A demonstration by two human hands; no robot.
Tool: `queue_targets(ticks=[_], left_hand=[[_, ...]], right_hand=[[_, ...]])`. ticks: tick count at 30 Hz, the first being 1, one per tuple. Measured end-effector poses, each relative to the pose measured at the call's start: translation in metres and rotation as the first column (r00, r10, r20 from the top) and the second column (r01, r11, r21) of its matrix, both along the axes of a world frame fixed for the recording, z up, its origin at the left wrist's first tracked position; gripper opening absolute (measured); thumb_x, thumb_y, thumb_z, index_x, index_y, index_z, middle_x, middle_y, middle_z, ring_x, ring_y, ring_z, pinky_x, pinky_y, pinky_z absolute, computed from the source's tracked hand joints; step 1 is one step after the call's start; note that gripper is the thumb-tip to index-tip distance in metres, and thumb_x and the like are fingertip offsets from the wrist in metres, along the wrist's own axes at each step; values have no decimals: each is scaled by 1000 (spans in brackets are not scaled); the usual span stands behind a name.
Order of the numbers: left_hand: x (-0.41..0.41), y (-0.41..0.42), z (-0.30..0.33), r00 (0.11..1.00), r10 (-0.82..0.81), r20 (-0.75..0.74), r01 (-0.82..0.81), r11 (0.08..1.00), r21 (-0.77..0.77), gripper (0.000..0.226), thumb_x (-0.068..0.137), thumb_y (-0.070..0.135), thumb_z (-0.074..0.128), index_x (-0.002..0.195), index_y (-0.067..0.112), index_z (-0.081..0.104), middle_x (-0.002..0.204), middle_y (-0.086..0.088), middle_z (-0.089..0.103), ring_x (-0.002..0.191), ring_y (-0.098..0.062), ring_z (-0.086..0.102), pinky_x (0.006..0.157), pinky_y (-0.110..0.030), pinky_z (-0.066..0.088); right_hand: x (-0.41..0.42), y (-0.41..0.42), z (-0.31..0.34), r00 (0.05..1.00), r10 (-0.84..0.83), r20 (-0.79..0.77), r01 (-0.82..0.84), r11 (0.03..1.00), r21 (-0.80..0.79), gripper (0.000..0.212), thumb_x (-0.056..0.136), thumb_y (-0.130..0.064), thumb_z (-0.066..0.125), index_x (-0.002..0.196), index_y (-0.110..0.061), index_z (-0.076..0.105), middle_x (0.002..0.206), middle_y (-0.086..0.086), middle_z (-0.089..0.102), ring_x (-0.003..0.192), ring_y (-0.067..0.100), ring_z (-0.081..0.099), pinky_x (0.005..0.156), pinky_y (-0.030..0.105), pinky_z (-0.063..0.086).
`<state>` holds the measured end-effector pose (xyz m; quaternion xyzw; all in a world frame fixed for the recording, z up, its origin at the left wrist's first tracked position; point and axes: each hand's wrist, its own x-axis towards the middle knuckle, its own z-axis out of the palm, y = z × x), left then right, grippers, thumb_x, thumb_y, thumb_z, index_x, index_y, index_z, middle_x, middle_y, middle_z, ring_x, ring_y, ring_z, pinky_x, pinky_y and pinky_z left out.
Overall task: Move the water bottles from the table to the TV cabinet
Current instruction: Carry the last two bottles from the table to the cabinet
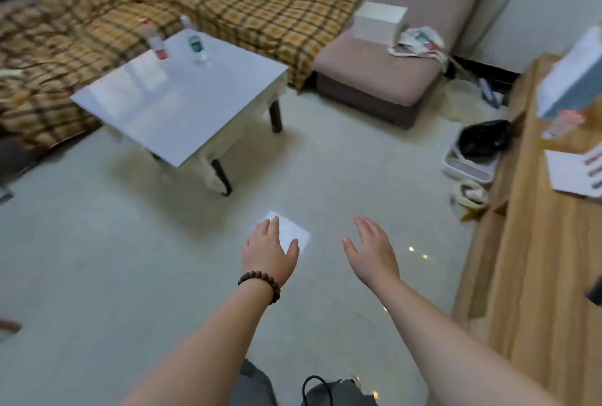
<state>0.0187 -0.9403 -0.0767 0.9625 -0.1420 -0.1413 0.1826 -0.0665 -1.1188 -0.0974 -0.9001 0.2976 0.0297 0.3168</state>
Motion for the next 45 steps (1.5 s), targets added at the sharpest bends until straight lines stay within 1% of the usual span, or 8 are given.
queue_targets(ticks=[4, 9, 14, 20, 26, 31, 37, 45], left_hand=[[26, 73, 3, 985, 173, 14, -173, 985, -21, 62, 94, 43, 46, 146, 15, 31, 149, 0, 37, 139, -17, 31, 111, -32, 27], [59, 162, -3, 952, 307, 5, -307, 952, -18, 62, 93, 45, 46, 147, 16, 31, 150, 1, 36, 138, -17, 32, 111, -33, 26], [104, 247, -8, 924, 382, -6, -382, 924, -23, 63, 93, 44, 47, 147, 16, 30, 150, -1, 37, 139, -19, 32, 112, -34, 26], [162, 320, -14, 907, 422, -12, -422, 906, -27, 63, 93, 44, 47, 147, 16, 31, 150, -1, 38, 139, -19, 31, 114, -35, 25], [230, 361, -23, 896, 441, -40, -443, 896, -36, 63, 92, 44, 47, 147, 16, 31, 149, -2, 38, 138, -21, 32, 114, -37, 26], [309, 390, -34, 891, 453, -32, -453, 891, -21, 64, 92, 44, 48, 146, 14, 32, 149, -4, 38, 139, -21, 32, 114, -38, 26], [431, 409, -37, 884, 467, -17, -467, 884, 3, 63, 92, 44, 48, 146, 15, 32, 148, -3, 39, 138, -21, 33, 113, -38, 27], [604, 421, -15, 885, 465, 2, -465, 885, -9, 65, 93, 45, 47, 148, 16, 29, 152, -2, 33, 142, -19, 27, 115, -40, 24]], right_hand=[[56, 61, 3, 987, 164, -4, -164, 987, 1, 57, 96, -39, 43, 148, -18, 29, 157, 2, 26, 147, 19, 17, 119, 35, 18], [119, 146, 4, 954, 301, -5, -301, 954, -13, 57, 96, -38, 43, 148, -17, 30, 157, 3, 28, 146, 20, 19, 119, 34, 18], [177, 229, 7, 931, 365, 5, -365, 931, -30, 56, 96, -37, 44, 147, -16, 30, 156, 3, 28, 146, 20, 20, 118, 33, 18], [242, 300, 7, 925, 380, 7, -380, 924, -36, 56, 96, -35, 45, 148, -18, 30, 158, 3, 25, 146, 19, 19, 118, 33, 17], [314, 342, -2, 916, 401, -9, -401, 915, -45, 54, 96, -33, 45, 147, -17, 32, 157, 3, 27, 146, 19, 19, 118, 34, 18], [389, 366, -18, 913, 407, -21, -407, 913, -21, 53, 96, -32, 45, 146, -17, 33, 156, 3, 28, 147, 19, 18, 118, 36, 20], [515, 386, -34, 914, 405, -16, -404, 914, 40, 53, 96, -32, 46, 145, -16, 34, 156, 4, 28, 146, 19, 18, 118, 39, 22], [676, 396, -20, 924, 382, -6, -382, 923, 42, 52, 97, -32, 44, 146, -16, 34, 156, 2, 28, 147, 18, 18, 118, 37, 21]])
